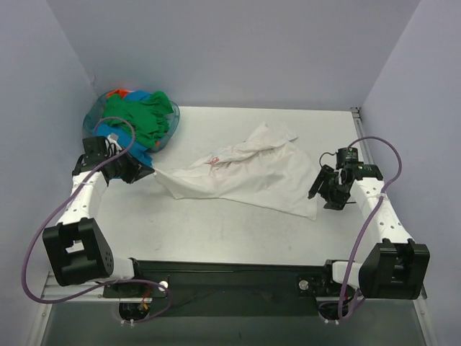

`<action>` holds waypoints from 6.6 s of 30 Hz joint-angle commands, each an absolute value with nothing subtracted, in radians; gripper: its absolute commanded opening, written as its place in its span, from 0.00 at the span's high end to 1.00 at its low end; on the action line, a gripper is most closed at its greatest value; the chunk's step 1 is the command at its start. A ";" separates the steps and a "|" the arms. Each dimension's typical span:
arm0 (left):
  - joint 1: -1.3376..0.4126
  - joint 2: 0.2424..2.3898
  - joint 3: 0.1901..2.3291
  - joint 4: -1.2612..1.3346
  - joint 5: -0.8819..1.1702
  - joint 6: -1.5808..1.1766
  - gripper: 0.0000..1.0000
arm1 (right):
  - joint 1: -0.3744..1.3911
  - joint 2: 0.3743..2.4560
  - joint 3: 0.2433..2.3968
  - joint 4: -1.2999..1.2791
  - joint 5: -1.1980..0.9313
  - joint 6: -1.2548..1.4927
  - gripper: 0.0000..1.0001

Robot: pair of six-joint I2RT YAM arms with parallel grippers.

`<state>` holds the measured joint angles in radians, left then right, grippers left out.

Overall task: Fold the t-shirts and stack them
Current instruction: Flatten out the tshirt

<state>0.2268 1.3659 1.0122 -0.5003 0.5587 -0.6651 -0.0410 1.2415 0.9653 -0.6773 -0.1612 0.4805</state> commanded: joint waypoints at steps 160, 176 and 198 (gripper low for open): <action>-0.175 1.895 2.317 -0.110 0.287 -0.745 1.00 | -0.031 1.425 1.810 -0.377 0.281 0.288 1.00; -0.184 2.179 2.087 -0.193 0.348 -0.617 0.38 | -0.061 1.910 1.813 -0.575 0.213 0.396 0.18; -0.419 1.870 1.559 -0.336 0.330 -0.449 0.37 | -0.031 1.612 1.211 -0.469 0.008 0.443 0.18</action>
